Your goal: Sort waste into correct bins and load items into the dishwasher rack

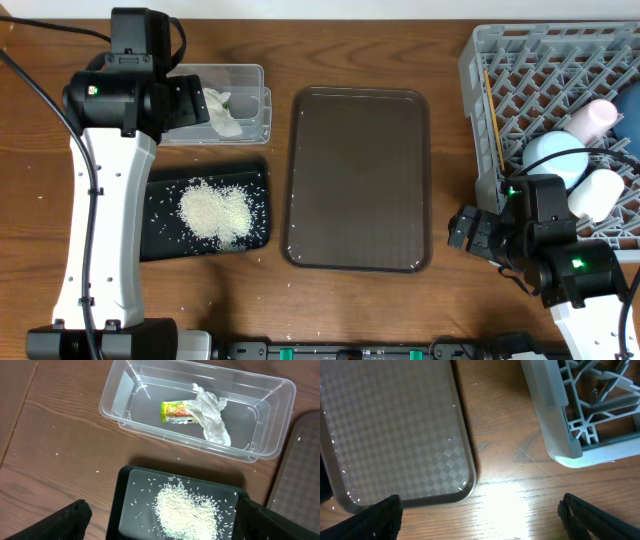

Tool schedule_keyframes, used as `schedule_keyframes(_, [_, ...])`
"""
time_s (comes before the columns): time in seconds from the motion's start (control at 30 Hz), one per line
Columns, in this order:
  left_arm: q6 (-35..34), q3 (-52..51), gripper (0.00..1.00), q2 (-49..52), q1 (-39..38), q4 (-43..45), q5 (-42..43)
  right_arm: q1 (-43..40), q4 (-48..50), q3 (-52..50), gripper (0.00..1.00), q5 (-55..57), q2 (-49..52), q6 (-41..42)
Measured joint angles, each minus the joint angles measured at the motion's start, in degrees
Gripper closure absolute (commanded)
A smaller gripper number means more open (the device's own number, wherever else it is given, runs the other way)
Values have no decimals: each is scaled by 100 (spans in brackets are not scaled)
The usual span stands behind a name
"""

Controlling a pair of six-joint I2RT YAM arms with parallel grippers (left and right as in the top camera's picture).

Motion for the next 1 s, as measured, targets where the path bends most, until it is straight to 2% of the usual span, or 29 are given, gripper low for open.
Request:
schedule_keyframes(0.43, [0,0,4,0,0,0,0,68,181,-105,1,111,-15,15])
schedule_keyframes(0.57, [0,2,4,0,0,0,0,68,935,-496,1,111,-293,-15])
schedule_keyframes(0.83, [0,0,4,0,0,2,-4,68,3051,-2238,1,-157,-1196,-63])
schedule_keyframes(1.0, [0,0,4,0,0,0,0,68,4374,-2898,1,-579,-1368,-621])
